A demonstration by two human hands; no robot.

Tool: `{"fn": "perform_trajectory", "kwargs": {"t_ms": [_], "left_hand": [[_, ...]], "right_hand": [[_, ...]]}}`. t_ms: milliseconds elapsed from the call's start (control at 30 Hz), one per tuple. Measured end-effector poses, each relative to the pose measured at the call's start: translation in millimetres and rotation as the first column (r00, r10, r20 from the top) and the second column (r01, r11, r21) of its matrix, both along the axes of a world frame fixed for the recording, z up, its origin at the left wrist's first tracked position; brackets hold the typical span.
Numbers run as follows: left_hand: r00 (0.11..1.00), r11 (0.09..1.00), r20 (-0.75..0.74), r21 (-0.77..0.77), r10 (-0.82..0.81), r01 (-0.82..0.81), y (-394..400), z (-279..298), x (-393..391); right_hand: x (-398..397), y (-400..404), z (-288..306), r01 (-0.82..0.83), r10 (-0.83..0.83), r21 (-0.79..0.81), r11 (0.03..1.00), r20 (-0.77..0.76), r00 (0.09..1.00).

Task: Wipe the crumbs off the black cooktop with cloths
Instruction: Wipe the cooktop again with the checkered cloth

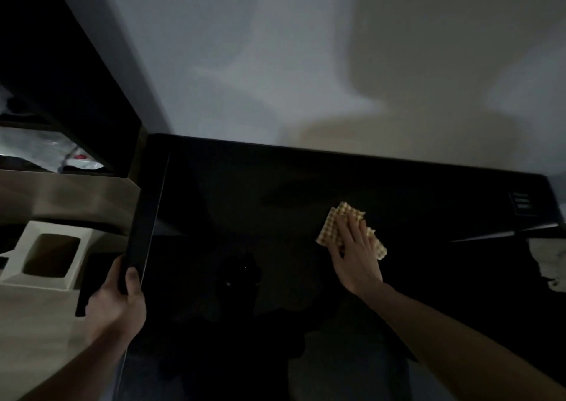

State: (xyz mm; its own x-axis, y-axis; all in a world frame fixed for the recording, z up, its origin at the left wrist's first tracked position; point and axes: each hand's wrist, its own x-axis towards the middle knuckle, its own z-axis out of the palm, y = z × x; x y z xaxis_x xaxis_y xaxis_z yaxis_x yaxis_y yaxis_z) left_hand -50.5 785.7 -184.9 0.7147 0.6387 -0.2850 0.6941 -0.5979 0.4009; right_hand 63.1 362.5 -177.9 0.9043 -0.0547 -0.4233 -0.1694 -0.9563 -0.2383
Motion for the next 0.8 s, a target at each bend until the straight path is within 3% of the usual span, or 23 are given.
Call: {"fn": "perform_trajectory", "kwargs": {"t_ms": [233,400,667,700,800], "left_hand": [[0.999,1.000,-0.037,0.029,-0.005,0.006,0.1,-5.3,-1.5],[0.999,0.992,-0.046,0.122,-0.005,0.011,0.1,-20.2,-6.8],[0.997,0.981,-0.048,0.187,0.068,-0.058,-56.0,-12.0,0.7],[0.999,0.978,-0.043,0.210,0.022,-0.012,-76.7,-7.6,-1.2],[0.981,0.952,-0.042,0.238,-0.188,0.193,-154.5,-1.5,-5.9]], "right_hand": [[87.7,-39.9,-18.4,-0.055,0.057,-0.038,0.998,0.064,0.996],[79.4,-49.5,-25.1,-0.125,0.135,-0.078,0.989,0.145,0.980],[-70.2,-108.9,-19.4,-0.400,0.387,0.047,0.915,0.170,0.906],[-101.0,-115.4,-20.9,-0.472,0.471,-0.033,0.881,0.158,0.868],[-169.4,-158.5,-21.8,-0.577,0.571,-0.024,0.816,0.183,0.800]]}}
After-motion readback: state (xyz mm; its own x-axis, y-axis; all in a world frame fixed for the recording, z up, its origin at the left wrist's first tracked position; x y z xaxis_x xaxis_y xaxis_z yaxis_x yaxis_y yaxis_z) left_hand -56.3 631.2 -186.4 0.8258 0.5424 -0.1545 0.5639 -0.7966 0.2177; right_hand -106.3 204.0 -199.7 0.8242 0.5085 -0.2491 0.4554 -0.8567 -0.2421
